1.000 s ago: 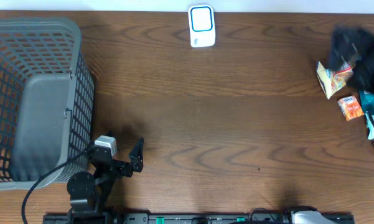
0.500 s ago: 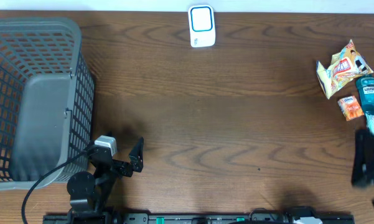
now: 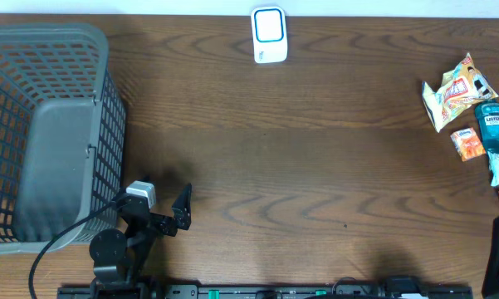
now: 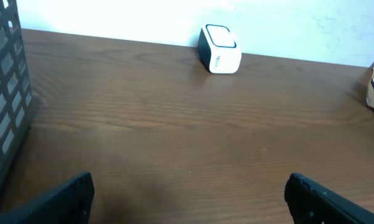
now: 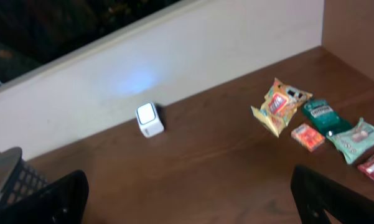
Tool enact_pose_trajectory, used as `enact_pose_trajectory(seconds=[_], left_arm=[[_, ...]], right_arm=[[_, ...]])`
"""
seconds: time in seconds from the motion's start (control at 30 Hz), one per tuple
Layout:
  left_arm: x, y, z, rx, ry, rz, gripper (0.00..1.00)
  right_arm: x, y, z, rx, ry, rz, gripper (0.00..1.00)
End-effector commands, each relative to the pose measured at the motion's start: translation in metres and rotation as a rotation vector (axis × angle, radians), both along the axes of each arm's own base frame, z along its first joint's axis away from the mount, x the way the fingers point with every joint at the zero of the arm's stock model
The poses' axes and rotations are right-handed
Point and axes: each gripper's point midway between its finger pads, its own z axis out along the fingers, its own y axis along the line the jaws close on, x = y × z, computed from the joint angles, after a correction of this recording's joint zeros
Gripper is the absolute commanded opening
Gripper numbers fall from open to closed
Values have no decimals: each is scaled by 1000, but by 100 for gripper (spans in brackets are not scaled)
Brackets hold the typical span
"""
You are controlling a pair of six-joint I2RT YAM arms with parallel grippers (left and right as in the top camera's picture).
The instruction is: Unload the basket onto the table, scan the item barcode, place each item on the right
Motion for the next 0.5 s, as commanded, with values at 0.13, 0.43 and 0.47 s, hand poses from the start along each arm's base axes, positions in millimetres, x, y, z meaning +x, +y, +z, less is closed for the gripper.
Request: enact_pose_trajectory(seconds=[0.13,0.43,0.47], left_arm=[[0,1,-12,-6,32,7,98],[0,1,-12,-6,32,7,98],[0,1,-12,-6,32,7,98]], right_arm=[[-11,-4,-5,2,-134,-27,99],[-11,-3,-25,74,-282,-35,99],[-12,-3,-25,76,-302,-35,99]])
